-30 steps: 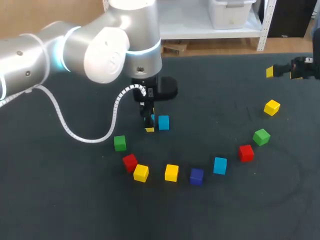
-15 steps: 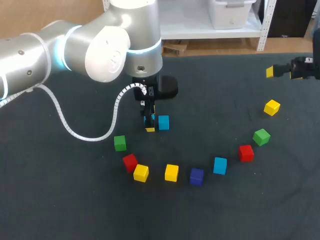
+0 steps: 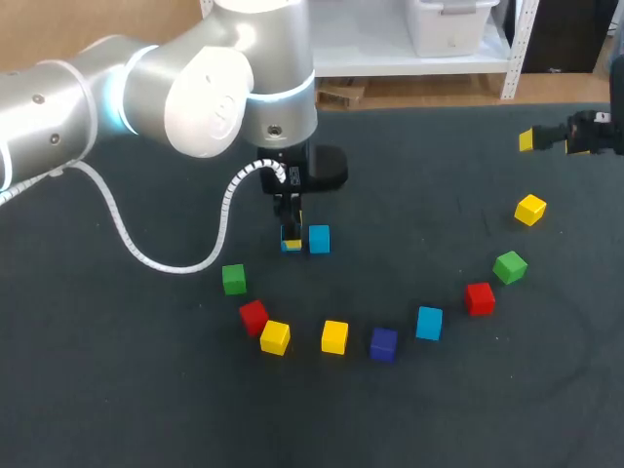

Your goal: Place the blue cubes, place green cubes on the blue cubes, place the yellow cubes on the green cubes, then place the red cubes on the yellow cubes, and place purple cube on the red cubes.

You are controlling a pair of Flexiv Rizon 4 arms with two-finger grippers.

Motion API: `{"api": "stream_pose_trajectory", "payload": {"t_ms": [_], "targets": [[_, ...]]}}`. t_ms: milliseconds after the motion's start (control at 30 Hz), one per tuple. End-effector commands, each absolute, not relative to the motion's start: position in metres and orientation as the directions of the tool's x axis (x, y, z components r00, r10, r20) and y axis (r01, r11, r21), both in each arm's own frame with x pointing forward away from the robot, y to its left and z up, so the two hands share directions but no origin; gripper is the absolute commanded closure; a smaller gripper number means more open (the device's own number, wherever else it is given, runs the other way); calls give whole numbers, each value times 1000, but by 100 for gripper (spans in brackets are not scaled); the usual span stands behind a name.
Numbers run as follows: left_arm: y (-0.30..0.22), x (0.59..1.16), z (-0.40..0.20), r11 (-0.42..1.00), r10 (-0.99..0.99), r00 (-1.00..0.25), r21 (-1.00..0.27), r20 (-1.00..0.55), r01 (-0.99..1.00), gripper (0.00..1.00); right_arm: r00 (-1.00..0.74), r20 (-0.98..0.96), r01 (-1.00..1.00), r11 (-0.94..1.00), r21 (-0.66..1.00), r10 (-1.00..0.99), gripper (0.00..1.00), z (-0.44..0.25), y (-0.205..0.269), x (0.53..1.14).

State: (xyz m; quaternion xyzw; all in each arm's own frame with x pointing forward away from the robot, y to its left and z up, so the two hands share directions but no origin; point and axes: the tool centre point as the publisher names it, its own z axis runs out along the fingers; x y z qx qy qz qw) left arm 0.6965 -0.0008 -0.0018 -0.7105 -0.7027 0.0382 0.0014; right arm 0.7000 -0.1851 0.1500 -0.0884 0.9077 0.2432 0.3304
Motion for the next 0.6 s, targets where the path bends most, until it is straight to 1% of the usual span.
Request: {"api": "stream_pose_trajectory", "payload": {"t_ms": [33,167,333,400,500,567,600], "targets": [[-1,695,-1,-14,999,11,-54,-51,998,61,-766,-643,-321,866,383,0,0,150,-185,700],[-2,693,0,-15,999,12,-53,-53,998,64,-766,-643,-321,866,383,0,0,150,-185,700],[-3,691,1,-12,999,10,-53,-54,999,64,-766,-643,-321,866,383,0,0,150,-185,700],[-3,691,1,-12,999,9,-53,-52,999,67,-766,-643,-321,866,383,0,0,150,-185,700],[-3,691,1,-9,999,7,-53,-50,999,65,-766,-643,-321,866,383,0,0,150,-185,700],[-3,691,1,-8,999,6,-54,-48,999,60,-766,-643,-321,866,383,0,0,150,-185,700],[-3,691,1,-8,999,6,-54,-48,998,62,-766,-643,-321,866,383,0,0,150,-185,700]]}}
